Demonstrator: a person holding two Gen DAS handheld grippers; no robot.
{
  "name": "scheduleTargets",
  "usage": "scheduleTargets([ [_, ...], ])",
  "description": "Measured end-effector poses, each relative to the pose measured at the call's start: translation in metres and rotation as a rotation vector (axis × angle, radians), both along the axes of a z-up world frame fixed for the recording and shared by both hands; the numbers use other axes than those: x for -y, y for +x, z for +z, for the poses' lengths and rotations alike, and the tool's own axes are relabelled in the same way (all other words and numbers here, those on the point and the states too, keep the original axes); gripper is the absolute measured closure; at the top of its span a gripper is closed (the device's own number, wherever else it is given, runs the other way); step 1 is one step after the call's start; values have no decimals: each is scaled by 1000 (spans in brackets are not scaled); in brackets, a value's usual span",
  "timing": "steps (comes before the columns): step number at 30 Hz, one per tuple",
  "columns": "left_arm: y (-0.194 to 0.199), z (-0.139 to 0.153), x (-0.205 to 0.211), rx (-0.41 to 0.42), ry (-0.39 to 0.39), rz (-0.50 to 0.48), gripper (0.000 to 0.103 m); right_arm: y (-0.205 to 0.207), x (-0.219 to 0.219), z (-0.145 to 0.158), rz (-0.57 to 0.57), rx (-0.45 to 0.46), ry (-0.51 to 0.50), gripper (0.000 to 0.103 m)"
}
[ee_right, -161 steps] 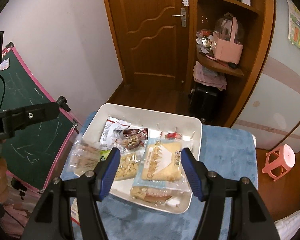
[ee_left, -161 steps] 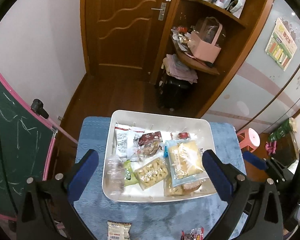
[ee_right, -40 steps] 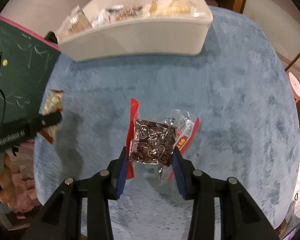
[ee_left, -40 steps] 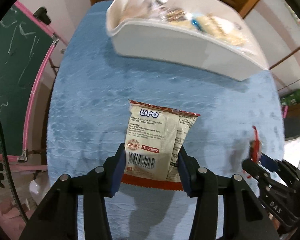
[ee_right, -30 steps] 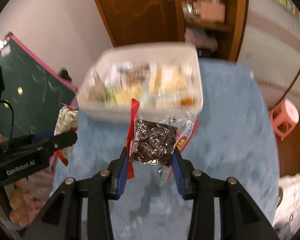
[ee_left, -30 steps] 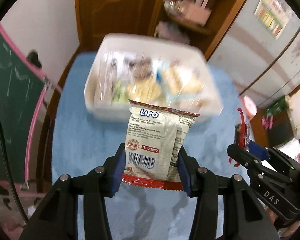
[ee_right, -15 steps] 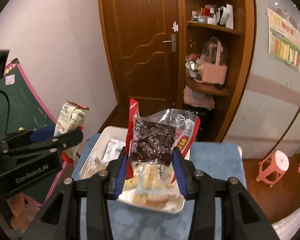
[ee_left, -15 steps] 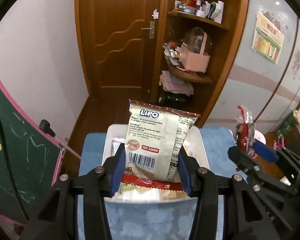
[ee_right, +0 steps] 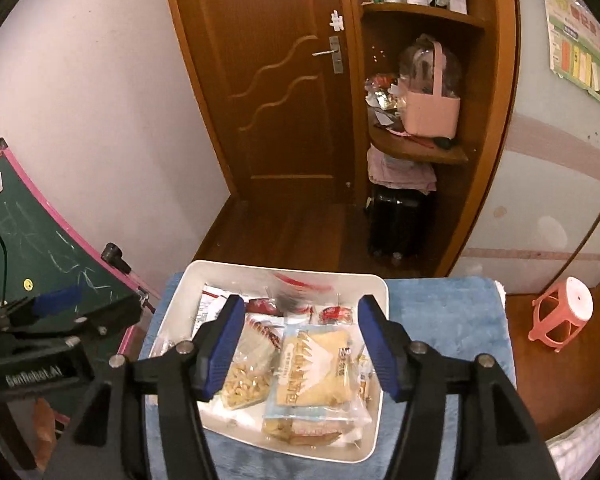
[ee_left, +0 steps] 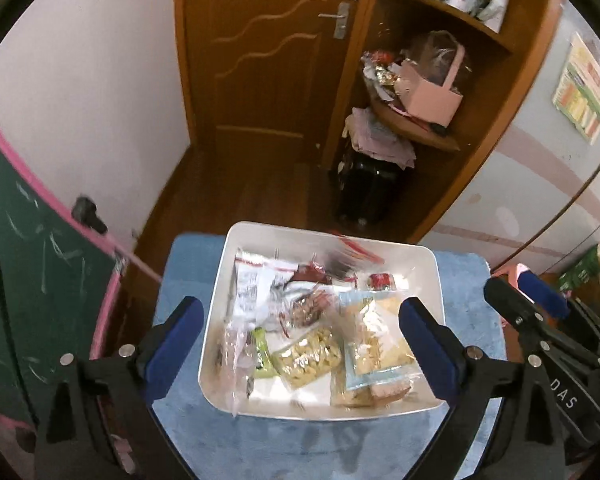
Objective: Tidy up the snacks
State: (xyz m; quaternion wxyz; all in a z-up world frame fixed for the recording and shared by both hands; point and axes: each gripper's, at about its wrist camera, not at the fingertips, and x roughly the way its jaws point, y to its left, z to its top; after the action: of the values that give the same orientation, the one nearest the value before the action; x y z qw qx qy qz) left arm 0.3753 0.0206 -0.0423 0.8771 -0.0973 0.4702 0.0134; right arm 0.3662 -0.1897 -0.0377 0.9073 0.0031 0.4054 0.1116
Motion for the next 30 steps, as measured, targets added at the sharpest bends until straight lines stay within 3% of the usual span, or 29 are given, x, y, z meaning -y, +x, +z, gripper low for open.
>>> scheduleTargets([
  [7, -16, -3, -15, 5, -11, 36, 4, -8, -3, -7, 14, -23, -21, 43],
  [18, -50, 12, -7, 39, 11, -10, 1, -40, -12, 3, 21, -13, -9, 43],
  [30, -131, 11, 8, 32, 17, -88, 1, -111, -8, -6, 0, -50, -14, 43],
])
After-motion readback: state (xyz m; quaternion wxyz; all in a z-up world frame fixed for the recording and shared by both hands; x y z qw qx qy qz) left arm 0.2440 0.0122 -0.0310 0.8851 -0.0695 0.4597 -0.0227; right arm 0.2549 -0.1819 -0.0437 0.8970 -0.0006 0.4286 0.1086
